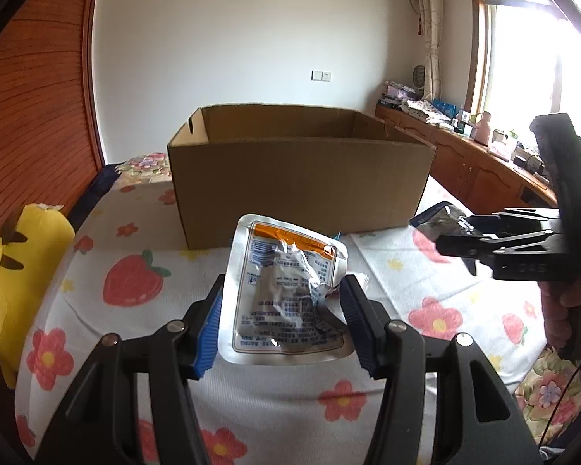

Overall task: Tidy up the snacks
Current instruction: 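Carry the silver packet with the right gripper while the left carries the pouch over the box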

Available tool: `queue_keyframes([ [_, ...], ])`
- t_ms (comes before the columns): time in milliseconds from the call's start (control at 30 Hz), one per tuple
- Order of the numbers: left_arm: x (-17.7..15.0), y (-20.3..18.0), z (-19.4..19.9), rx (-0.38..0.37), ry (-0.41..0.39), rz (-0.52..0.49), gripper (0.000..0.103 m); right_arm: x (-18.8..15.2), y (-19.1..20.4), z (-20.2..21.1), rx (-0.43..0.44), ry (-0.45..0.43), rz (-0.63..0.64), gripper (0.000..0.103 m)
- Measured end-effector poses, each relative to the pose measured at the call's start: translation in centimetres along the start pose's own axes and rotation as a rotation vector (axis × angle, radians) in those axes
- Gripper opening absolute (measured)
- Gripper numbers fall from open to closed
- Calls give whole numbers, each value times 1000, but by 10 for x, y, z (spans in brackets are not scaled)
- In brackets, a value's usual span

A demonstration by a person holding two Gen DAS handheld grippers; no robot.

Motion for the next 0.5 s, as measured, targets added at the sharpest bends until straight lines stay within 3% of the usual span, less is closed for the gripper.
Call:
queue_keyframes([
  [267, 44, -2, 0, -29, -56, -6, 55, 31, -3, 41, -9, -91, 38, 57],
  [500, 97, -1, -13, -28, -120, -28, 56, 73, -8, 51, -17, -153, 87, 57],
])
Point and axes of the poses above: each gripper's, at about its wrist camera, not at the fingertips, and z roughly against the way its jaws point, y to its left, x to its top, the point moved 1 cm from there along -z, roughly the way its jaws point, and after that the axes turned 9 degrees about x, right-handed, at the moved point
